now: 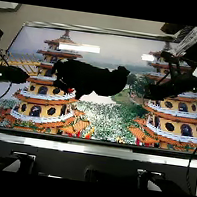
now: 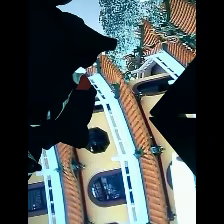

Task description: Fold the clothes and pants, and hang the long-sleeved shirts on hangers.

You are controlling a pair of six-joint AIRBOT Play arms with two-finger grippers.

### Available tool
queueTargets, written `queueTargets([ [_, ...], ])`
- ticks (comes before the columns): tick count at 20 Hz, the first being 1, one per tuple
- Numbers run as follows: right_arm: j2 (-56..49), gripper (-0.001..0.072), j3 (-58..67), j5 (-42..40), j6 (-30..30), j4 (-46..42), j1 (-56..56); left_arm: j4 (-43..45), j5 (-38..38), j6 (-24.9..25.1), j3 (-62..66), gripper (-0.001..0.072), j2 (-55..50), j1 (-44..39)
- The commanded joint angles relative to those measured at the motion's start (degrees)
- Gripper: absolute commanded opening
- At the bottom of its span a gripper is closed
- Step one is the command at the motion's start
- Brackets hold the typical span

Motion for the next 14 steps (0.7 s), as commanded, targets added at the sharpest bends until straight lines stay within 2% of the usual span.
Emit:
queueTargets([
  [1, 0.04, 0.0032, -0.02, 0.02, -0.11, 0.02, 0.07, 0.00, 0.02, 0.00, 0.00, 0.0029, -0.02, 0.07],
  [8, 0.04, 0.0032, -0.02, 0.02, -0.11, 0.02, 0.07, 0.02, 0.31, 0.02, -0.02, 0.0031, -0.04, 0.07],
  [9, 0.04, 0.0032, -0.02, 0.02, -0.09, 0.02, 0.07, 0.04, 1.01, -0.37, -0.04, 0.0093, -0.20, 0.09],
  [10, 0.04, 0.0032, -0.02, 0.02, -0.11, 0.02, 0.07, 0.31, 0.92, -2.49, -0.07, 0.0437, -0.46, 0.09],
  [11, 0.04, 0.0032, -0.02, 0.02, -0.11, 0.02, 0.07, 1.31, 1.51, -5.25, -0.28, 0.0720, -1.01, 0.11],
  [13, 0.04, 0.0032, -0.02, 0.02, -0.09, 0.02, 0.07, 2.29, 3.52, -9.57, -1.95, 0.0720, -3.72, 1.09],
  [14, 0.04, 0.0032, -0.02, 0.02, -0.11, 0.02, 0.07, -0.11, 4.70, -9.84, -3.19, 0.0720, -5.88, 2.25],
])
